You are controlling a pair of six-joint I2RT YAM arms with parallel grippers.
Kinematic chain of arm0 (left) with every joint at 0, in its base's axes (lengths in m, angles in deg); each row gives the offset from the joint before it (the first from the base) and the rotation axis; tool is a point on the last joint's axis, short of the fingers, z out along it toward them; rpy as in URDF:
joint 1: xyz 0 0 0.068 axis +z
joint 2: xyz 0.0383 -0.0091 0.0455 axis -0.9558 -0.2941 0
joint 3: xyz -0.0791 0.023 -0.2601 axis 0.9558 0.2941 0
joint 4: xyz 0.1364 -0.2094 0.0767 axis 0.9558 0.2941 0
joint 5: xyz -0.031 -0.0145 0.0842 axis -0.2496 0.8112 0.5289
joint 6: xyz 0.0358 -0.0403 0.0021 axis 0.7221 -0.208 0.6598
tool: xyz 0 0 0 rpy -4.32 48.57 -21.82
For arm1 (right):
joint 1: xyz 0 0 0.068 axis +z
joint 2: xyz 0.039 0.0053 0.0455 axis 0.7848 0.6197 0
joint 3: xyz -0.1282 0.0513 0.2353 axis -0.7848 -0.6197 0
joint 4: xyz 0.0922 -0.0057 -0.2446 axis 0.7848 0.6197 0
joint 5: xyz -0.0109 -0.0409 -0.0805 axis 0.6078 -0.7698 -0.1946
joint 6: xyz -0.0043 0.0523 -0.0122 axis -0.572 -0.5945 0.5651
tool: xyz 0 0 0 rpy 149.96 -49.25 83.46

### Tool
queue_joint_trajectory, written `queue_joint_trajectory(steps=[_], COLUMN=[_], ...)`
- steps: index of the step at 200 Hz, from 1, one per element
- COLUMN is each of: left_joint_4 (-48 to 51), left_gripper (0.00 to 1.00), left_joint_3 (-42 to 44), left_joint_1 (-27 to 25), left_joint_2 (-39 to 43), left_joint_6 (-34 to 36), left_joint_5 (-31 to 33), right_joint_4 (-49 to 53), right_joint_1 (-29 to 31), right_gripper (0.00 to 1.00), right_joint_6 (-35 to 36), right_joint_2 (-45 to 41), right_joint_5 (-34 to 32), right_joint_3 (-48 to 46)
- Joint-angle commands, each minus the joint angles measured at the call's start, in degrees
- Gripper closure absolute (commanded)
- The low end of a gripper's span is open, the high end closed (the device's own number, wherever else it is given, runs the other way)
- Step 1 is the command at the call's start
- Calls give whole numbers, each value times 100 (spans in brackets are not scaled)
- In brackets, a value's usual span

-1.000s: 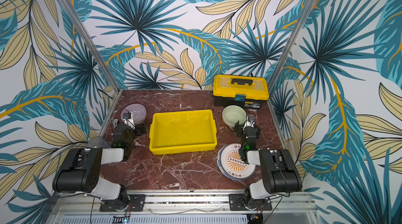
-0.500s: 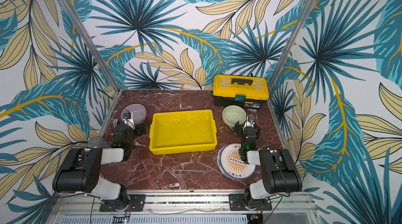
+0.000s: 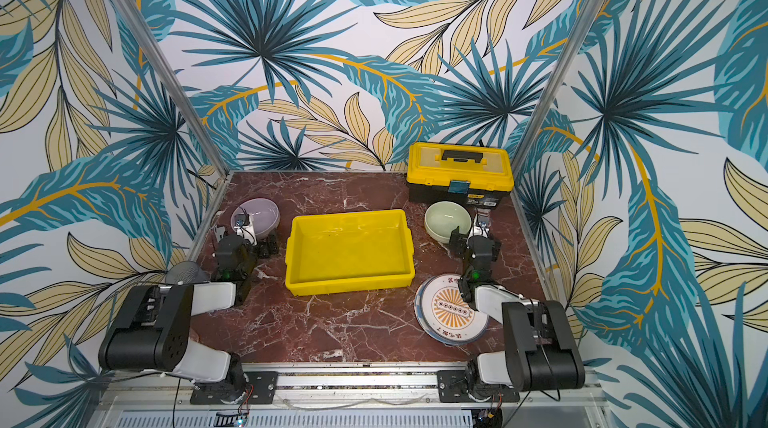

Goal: Place the mixed dishes into the plastic bin
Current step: 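Reach the left gripper to the sunburst plate stack while the right gripper moves over it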

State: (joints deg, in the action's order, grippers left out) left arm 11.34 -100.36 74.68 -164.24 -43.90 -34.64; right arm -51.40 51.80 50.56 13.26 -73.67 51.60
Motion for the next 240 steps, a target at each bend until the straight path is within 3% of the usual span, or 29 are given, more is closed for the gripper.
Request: queue_joint_trajectory(steps=[1, 33, 53, 87, 124, 169, 201, 240], left_joint_4=[466, 2617, 3835, 5357, 6529, 7523, 7640, 7529], left_gripper=[0, 0, 0, 4, 11, 23, 32, 40], left_joint_3=[-171, -843, -1314, -1934, -2487, -3303, -3705, -4201], left_joint_1=[-96, -522, -770, -1415, -2700, -4379, -5414, -6012], left_joint_2=[515, 1678, 2198, 2690, 2892, 2362, 1682, 555], left_joint_6=[-70, -483, -872, -1451, -1814, -2085, -2428, -2551], left_joint_5=[490, 1304, 1367, 1018, 522, -64, -333, -604], right_joint_4=[1629, 4158, 5437, 6803, 7660, 8228, 8425, 8445], right_joint_1=[-10, -10, -10, -10, -10, -10, -10, -10], right_gripper=[0, 2, 4, 9, 13, 18, 20, 28], right_joint_6=[-170, -776, -1164, -1869, -2381, -2859, -3060, -3349], right_joint_2=[-702, -1726, -2286, -2827, -2751, -2761, -2757, -2830], right_joint_5=[-392, -693, -690, -694, -525, -390, -333, -131], right_joint_3=[368, 1019, 1250, 1390, 1454, 1394, 1285, 970])
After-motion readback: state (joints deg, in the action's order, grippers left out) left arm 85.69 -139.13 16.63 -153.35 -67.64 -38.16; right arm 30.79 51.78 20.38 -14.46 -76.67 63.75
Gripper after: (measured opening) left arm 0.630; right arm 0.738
